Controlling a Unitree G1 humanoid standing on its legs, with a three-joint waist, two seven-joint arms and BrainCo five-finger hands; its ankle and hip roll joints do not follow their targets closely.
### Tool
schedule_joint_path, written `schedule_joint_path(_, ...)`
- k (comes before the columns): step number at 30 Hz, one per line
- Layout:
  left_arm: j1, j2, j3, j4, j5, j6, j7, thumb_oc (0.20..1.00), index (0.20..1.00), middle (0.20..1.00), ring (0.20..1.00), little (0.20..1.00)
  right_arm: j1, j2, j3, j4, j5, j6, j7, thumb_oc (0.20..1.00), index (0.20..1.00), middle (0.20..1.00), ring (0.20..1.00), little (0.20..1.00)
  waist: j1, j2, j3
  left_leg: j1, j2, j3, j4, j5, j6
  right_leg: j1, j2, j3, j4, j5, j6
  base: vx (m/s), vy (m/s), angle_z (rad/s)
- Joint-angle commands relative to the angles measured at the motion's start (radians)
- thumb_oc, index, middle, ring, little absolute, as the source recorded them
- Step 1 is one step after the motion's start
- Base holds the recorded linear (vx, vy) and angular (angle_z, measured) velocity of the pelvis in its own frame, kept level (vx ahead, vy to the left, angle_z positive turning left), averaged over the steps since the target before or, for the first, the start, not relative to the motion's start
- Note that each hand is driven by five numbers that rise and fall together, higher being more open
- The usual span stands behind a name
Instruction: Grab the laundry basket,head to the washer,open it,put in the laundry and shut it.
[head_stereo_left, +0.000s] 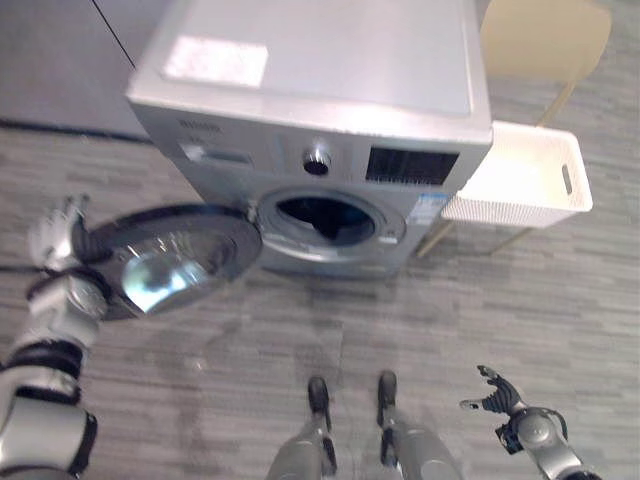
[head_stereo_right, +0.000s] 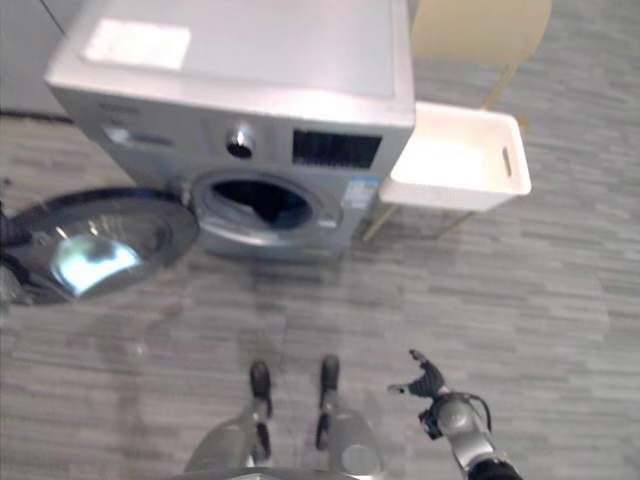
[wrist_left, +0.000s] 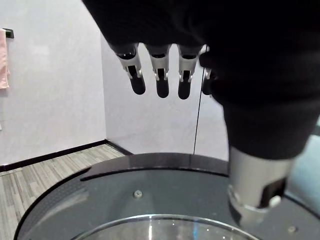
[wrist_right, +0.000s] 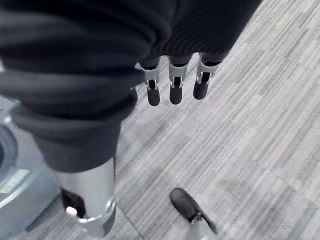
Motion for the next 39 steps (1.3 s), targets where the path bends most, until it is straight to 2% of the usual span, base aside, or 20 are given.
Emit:
schedule_joint_path(1, -0.064, 0.030, -0.010, 0.037, -0.001, -0.015, 0.023, 1.000, 1.000, 1.000, 1.000, 1.000, -0.009, -0.023, 0.018, -0.008, 0.030, -0.022, -0.020, 1.000, 1.000, 1.000, 1.000, 1.000, 0.000, -0.014, -0.005, 0.000, 0.024, -0.008, 0.076, -0.095, -0.036, 0.025, -0.087, 0.034, 0.085, -0.048, 0.138, 0.00, 0.000, 0.00)
schedule_joint_path(4, -0.142, 0.039, -0.068, 0.101, -0.003, -0.015, 0.014, 1.000, 1.000, 1.000, 1.000, 1.000, -0.040, -0.019, 0.045, 0.001, 0.041, -0.030, -0.023, 1.000, 1.000, 1.000, 1.000, 1.000, -0.003, -0.037, 0.014, -0.036, 0.028, -0.012, 0.090, -0.093, -0.036, 0.003, -0.081, 0.029, 0.068, -0.029, 0.142, 0.00, 0.000, 0.00)
schedule_joint_path(9, -0.122, 0.024, -0.070, 0.135, -0.007, -0.013, -0.006, 1.000, 1.000, 1.000, 1.000, 1.000, -0.051, -0.016, 0.059, 0.002, 0.049, -0.028, -0.021, 1.000, 1.000, 1.000, 1.000, 1.000, -0.007, -0.051, 0.021, -0.050, 0.036, -0.013, 0.100, -0.097, -0.036, -0.007, -0.078, 0.027, 0.066, -0.015, 0.149, 0.00, -0.014, 0.06)
schedule_joint_path(11, -0.073, -0.005, -0.035, 0.142, -0.022, -0.013, -0.015, 1.000, 1.000, 1.000, 1.000, 1.000, -0.049, -0.012, 0.061, -0.005, 0.046, -0.029, -0.017, 1.000, 1.000, 1.000, 1.000, 1.000, -0.004, -0.054, 0.019, -0.039, 0.036, -0.008, 0.103, -0.105, -0.036, 0.000, -0.079, 0.029, 0.067, -0.017, 0.148, 0.04, 0.004, 0.04)
schedule_joint_path(12, -0.019, -0.036, 0.007, 0.133, -0.042, -0.016, -0.011, 1.000, 1.000, 1.000, 1.000, 1.000, -0.045, -0.010, 0.059, -0.008, 0.045, -0.029, -0.018, 1.000, 1.000, 1.000, 1.000, 1.000, -0.001, -0.055, 0.018, -0.030, 0.036, -0.003, 0.104, -0.110, -0.037, 0.005, -0.081, 0.028, 0.067, -0.021, 0.148, 0.06, 0.002, -0.07)
schedule_joint_path(13, 0.112, -0.125, 0.095, 0.083, -0.104, -0.025, -0.002, 1.000, 1.000, 1.000, 1.000, 1.000, -0.029, -0.002, 0.047, -0.009, 0.040, -0.025, -0.020, 1.000, 1.000, 1.000, 1.000, 1.000, 0.010, -0.053, 0.015, -0.011, 0.035, 0.002, 0.102, -0.118, -0.036, 0.017, -0.084, 0.022, 0.071, -0.028, 0.145, 0.06, 0.004, -0.14)
schedule_joint_path(16, 0.321, -0.278, 0.207, -0.093, -0.209, -0.041, 0.014, 1.000, 1.000, 1.000, 1.000, 1.000, -0.006, 0.003, 0.022, -0.013, 0.014, -0.012, -0.026, 1.000, 1.000, 1.000, 1.000, 1.000, 0.024, -0.040, 0.006, 0.018, 0.026, 0.005, 0.097, -0.125, -0.034, 0.035, -0.089, 0.008, 0.076, -0.043, 0.137, 0.05, 0.010, -0.18)
schedule_joint_path(18, 0.473, -0.408, 0.254, -0.262, -0.277, -0.057, 0.012, 1.000, 1.000, 1.000, 1.000, 1.000, 0.007, 0.008, -0.012, -0.028, -0.002, -0.003, -0.029, 1.000, 1.000, 1.000, 1.000, 1.000, 0.041, -0.026, 0.005, 0.040, 0.019, 0.004, 0.094, -0.130, -0.032, 0.054, -0.093, -0.001, 0.080, -0.059, 0.131, 0.04, 0.006, 0.02)
schedule_joint_path(20, 0.643, -0.547, 0.280, -0.424, -0.344, -0.075, -0.035, 1.000, 1.000, 1.000, 1.000, 1.000, 0.018, 0.015, -0.060, -0.047, -0.024, 0.006, -0.027, 1.000, 1.000, 1.000, 1.000, 1.000, 0.056, -0.006, 0.002, 0.075, 0.011, 0.001, 0.087, -0.134, -0.030, 0.085, -0.096, -0.012, 0.084, -0.080, 0.123, 0.04, -0.032, -0.04)
schedule_joint_path(21, 0.692, -0.587, 0.277, -0.464, -0.375, -0.080, -0.069, 1.000, 1.000, 1.000, 1.000, 1.000, 0.017, 0.017, -0.071, -0.050, -0.032, 0.008, -0.028, 1.000, 1.000, 1.000, 1.000, 1.000, 0.061, 0.002, -0.002, 0.087, 0.009, 0.000, 0.082, -0.133, -0.030, 0.094, -0.096, -0.015, 0.083, -0.084, 0.121, 0.04, -0.068, -0.01)
schedule_joint_path(26, 0.797, -0.691, 0.218, -0.578, -0.513, -0.080, -0.151, 1.000, 1.000, 1.000, 1.000, 1.000, 0.031, 0.021, -0.086, -0.089, -0.044, 0.010, -0.023, 1.000, 1.000, 1.000, 1.000, 1.000, 0.068, 0.028, -0.027, 0.129, 0.008, 0.002, 0.043, -0.114, -0.031, 0.133, -0.089, -0.022, 0.056, -0.098, 0.111, 0.00, -0.091, 0.16)
schedule_joint_path(30, 0.766, -0.716, 0.149, -0.608, -0.545, -0.070, -0.180, 1.000, 1.000, 1.000, 1.000, 1.000, 0.036, 0.028, -0.073, -0.088, -0.048, 0.004, -0.033, 1.000, 1.000, 1.000, 1.000, 1.000, 0.053, 0.042, -0.047, 0.145, 0.019, 0.009, -0.002, -0.085, -0.041, 0.136, -0.075, -0.020, 0.041, -0.108, 0.105, -0.04, -0.100, -0.05)
schedule_joint_path(31, 0.686, -0.721, 0.092, -0.621, -0.514, -0.069, -0.170, 1.000, 1.000, 1.000, 1.000, 1.000, 0.050, 0.028, -0.061, -0.096, -0.051, 0.003, -0.042, 1.000, 1.000, 1.000, 1.000, 1.000, 0.027, 0.052, -0.048, 0.149, 0.028, 0.023, -0.013, -0.078, -0.049, 0.133, -0.065, -0.007, 0.034, -0.113, 0.100, -0.09, -0.100, -0.24)
schedule_joint_path(32, 0.651, -0.722, 0.083, -0.610, -0.498, -0.072, -0.160, 1.000, 1.000, 1.000, 1.000, 1.000, 0.054, 0.025, -0.057, -0.097, -0.055, 0.003, -0.043, 1.000, 1.000, 1.000, 1.000, 1.000, 0.018, 0.056, -0.054, 0.144, 0.031, 0.029, -0.017, -0.074, -0.050, 0.124, -0.062, 0.000, 0.030, -0.110, 0.099, -0.12, -0.062, -0.15)
schedule_joint_path(33, 0.552, -0.716, 0.063, -0.573, -0.447, -0.072, -0.126, 1.000, 1.000, 1.000, 1.000, 1.000, 0.060, 0.009, -0.045, -0.106, -0.069, 0.003, -0.045, 1.000, 1.000, 1.000, 1.000, 1.000, -0.009, 0.063, -0.053, 0.141, 0.037, 0.046, -0.017, -0.074, -0.054, 0.110, -0.054, 0.016, 0.026, -0.106, 0.098, -0.08, 0.022, -0.28)
schedule_joint_path(36, 0.348, -0.634, 0.058, -0.378, -0.321, -0.057, -0.019, 1.000, 1.000, 1.000, 1.000, 1.000, 0.059, -0.028, -0.025, -0.125, -0.075, 0.001, -0.044, 1.000, 1.000, 1.000, 1.000, 1.000, -0.052, 0.071, -0.061, 0.118, 0.049, 0.078, -0.017, -0.068, -0.061, 0.065, -0.038, 0.053, 0.017, -0.087, 0.100, -0.08, 0.032, -0.61)
schedule_joint_path(39, 0.162, -0.512, 0.044, -0.166, -0.285, -0.046, 0.016, 1.000, 1.000, 1.000, 1.000, 1.000, 0.065, -0.068, -0.012, -0.143, -0.067, -0.006, -0.045, 1.000, 1.000, 1.000, 1.000, 1.000, -0.085, 0.071, -0.066, 0.084, 0.063, 0.097, -0.017, -0.056, -0.070, 0.020, -0.025, 0.072, 0.013, -0.069, 0.101, -0.08, -0.018, -0.68)
